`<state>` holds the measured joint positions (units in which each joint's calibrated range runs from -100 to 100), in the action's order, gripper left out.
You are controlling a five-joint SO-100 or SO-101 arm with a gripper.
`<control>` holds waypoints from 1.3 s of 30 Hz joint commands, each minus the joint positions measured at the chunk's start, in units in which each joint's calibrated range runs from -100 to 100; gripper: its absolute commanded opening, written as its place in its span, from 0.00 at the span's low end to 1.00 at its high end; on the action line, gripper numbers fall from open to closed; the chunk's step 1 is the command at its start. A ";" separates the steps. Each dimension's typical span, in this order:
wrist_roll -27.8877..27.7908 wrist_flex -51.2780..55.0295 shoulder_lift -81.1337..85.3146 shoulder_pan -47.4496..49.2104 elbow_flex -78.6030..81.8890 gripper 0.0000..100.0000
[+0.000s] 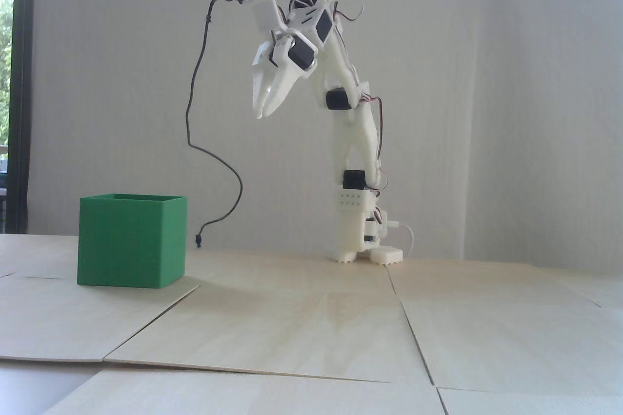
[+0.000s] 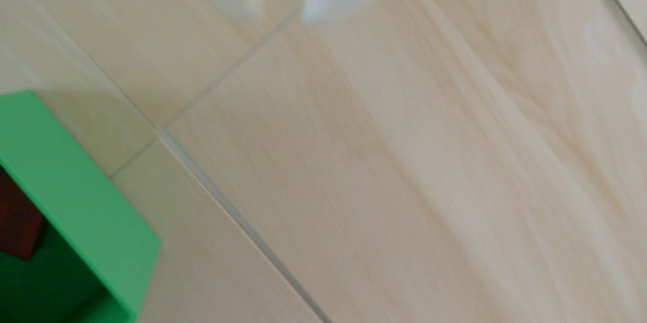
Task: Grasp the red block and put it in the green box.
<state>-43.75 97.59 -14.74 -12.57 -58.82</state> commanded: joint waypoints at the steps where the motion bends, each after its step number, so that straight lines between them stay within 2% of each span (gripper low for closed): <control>1: -1.70 1.74 21.25 4.81 21.20 0.02; 7: -1.23 0.89 42.57 15.19 51.36 0.02; 9: -0.66 -2.65 50.39 18.88 61.57 0.02; 13: -0.76 -15.38 64.20 21.46 83.49 0.02; 18: -1.80 -38.82 77.47 20.81 112.23 0.02; 26: -5.55 -61.92 88.05 16.47 142.05 0.02; 33: -8.21 -66.73 91.68 15.67 155.45 0.02; 39: -8.36 -59.31 92.00 16.23 157.22 0.03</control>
<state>-51.40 33.53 75.84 3.71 97.31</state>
